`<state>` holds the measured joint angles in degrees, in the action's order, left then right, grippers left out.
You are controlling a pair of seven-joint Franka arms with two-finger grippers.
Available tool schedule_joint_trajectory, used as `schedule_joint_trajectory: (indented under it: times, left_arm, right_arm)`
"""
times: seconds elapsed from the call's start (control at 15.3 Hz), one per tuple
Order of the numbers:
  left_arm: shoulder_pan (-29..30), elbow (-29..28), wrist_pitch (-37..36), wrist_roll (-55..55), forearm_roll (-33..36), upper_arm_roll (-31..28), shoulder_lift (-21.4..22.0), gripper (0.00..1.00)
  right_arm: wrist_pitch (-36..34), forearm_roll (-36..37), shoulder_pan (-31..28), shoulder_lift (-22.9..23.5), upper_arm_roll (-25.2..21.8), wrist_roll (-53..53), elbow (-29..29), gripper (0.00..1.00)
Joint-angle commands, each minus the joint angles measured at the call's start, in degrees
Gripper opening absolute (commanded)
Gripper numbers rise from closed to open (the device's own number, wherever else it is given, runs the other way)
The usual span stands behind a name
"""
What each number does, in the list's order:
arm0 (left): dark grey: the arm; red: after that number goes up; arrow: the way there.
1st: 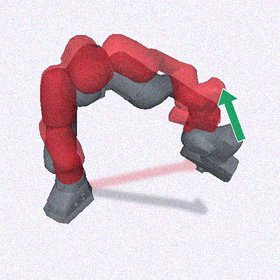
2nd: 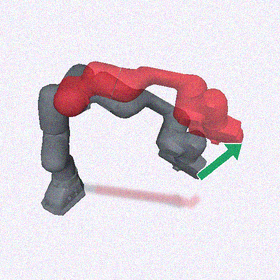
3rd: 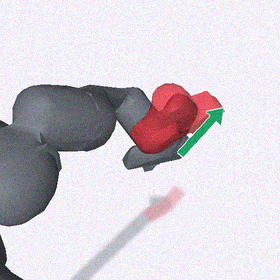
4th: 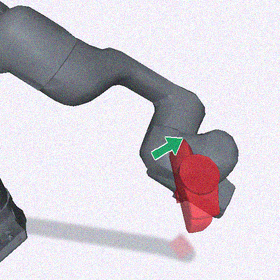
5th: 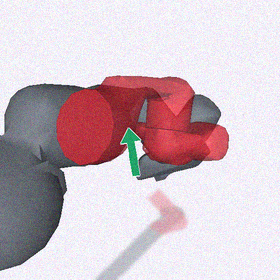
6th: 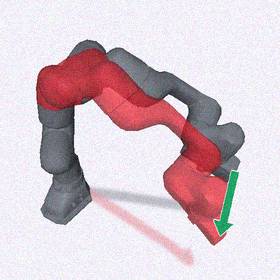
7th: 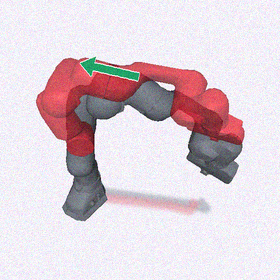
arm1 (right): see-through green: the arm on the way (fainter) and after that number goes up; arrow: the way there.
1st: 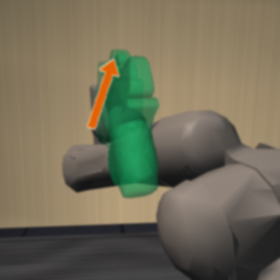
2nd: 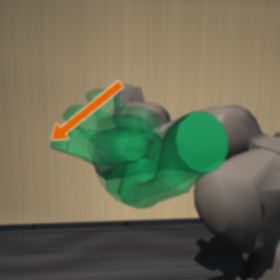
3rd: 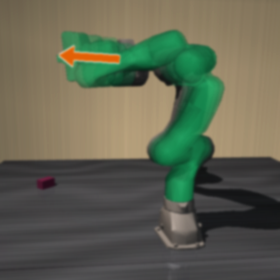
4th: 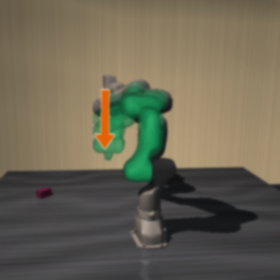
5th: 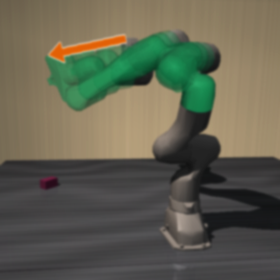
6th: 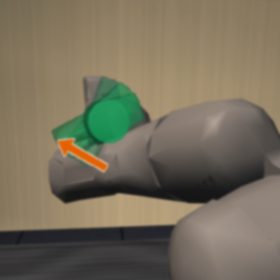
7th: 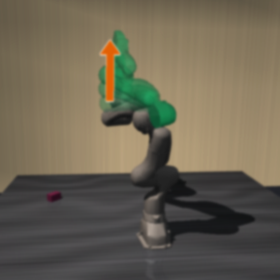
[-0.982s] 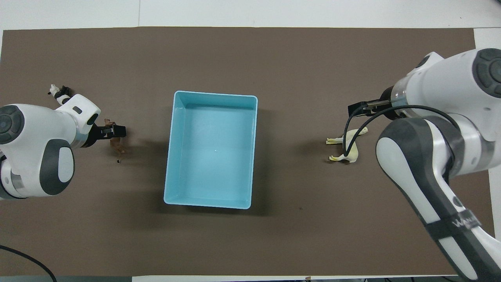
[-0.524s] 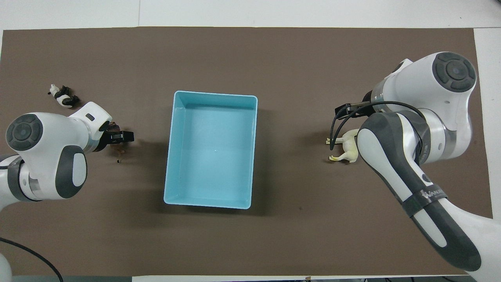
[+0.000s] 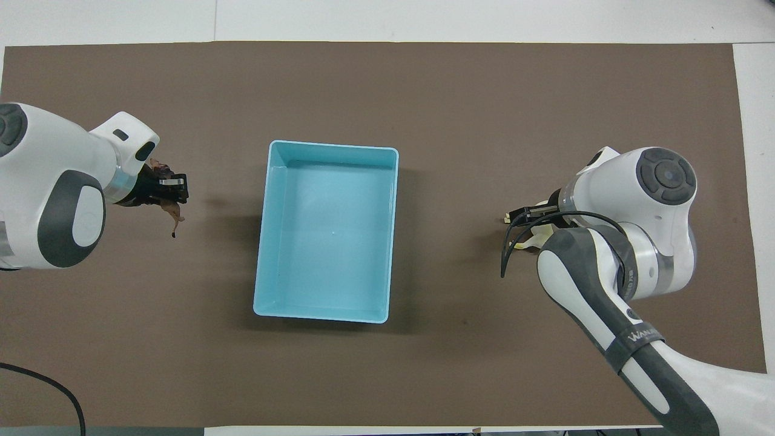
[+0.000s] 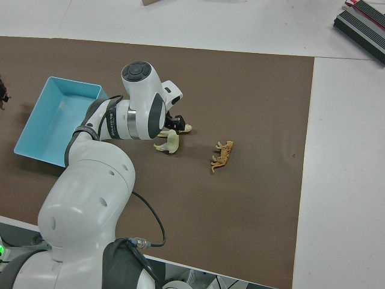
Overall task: Put all toys into storage box
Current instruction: 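Grasp the brown horse with the left gripper while the right gripper grasps the cream horse, then carry the brown horse into the blue box with the left gripper and release, then place the cream horse in the box with the right gripper while the left gripper reaches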
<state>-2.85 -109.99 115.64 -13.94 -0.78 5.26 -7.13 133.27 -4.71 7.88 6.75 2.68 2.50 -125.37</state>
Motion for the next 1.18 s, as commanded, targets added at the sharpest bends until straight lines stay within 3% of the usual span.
schedule_joint_trajectory:
  times: [0.0, 0.26, 0.33, 0.39, 0.46, 0.65, 0.79, 0.85, 0.92, 0.98, 1.11]
  left_arm:
    - [-8.7, 5.8, -6.4, -14.5, -0.3, -0.3, -0.2, 0.00]
    - [-20.2, 0.3, 3.4, -33.4, -0.3, -0.3, 1.3, 0.00]
    - [-21.6, -0.9, 3.8, -34.6, -0.3, -0.4, 1.9, 0.05]
    - [-21.8, -1.5, 3.4, -34.7, -0.3, -0.3, 2.3, 0.62]
    - [-21.6, -1.4, 2.7, -34.8, -0.3, -0.4, 2.3, 1.00]
    - [-20.0, 0.9, -3.0, -34.8, -0.4, -0.9, 3.3, 1.00]
    - [-15.2, 1.4, -6.0, -34.7, 0.0, -1.0, 5.5, 1.00]
    - [-11.6, 1.4, -6.6, -34.4, 0.2, -1.0, 6.2, 1.00]
    - [-8.2, 1.4, -6.5, -33.8, 0.3, -0.9, 6.3, 1.00]
    - [-4.3, 1.4, -5.1, -32.6, 0.3, -0.9, 6.2, 1.00]
    - [3.1, 0.7, 0.5, -25.7, 0.3, -0.9, 5.7, 1.00]
  right_arm:
    - [5.5, -1.4, 1.0, -2.1, 0.0, -0.7, -4.8, 1.00]
    - [6.6, -1.4, 1.1, -1.6, 0.0, -0.7, -5.1, 1.00]
    - [6.6, -1.4, 0.8, -1.6, 0.0, -1.1, -5.8, 1.00]
    - [7.0, -1.4, 0.6, -1.8, 0.0, -1.9, -6.4, 1.00]
    - [8.7, -1.4, 0.4, -1.7, 0.0, -2.7, -6.8, 1.00]
    - [11.7, -1.4, 0.3, -1.8, 0.0, -3.1, -8.6, 0.96]
    - [13.3, -1.4, 0.0, 0.1, 0.0, -3.2, -9.3, 0.92]
    - [14.8, -1.4, 0.0, 0.4, 0.0, -2.8, -9.2, 0.71]
    - [14.8, -1.4, 0.0, 0.5, 0.0, -2.6, -9.2, 0.28]
    - [14.7, -1.4, 0.0, 0.5, 0.0, -0.7, -9.2, 0.00]
    - [14.6, -1.4, 0.5, 0.5, 0.0, 0.6, -9.0, 0.00]
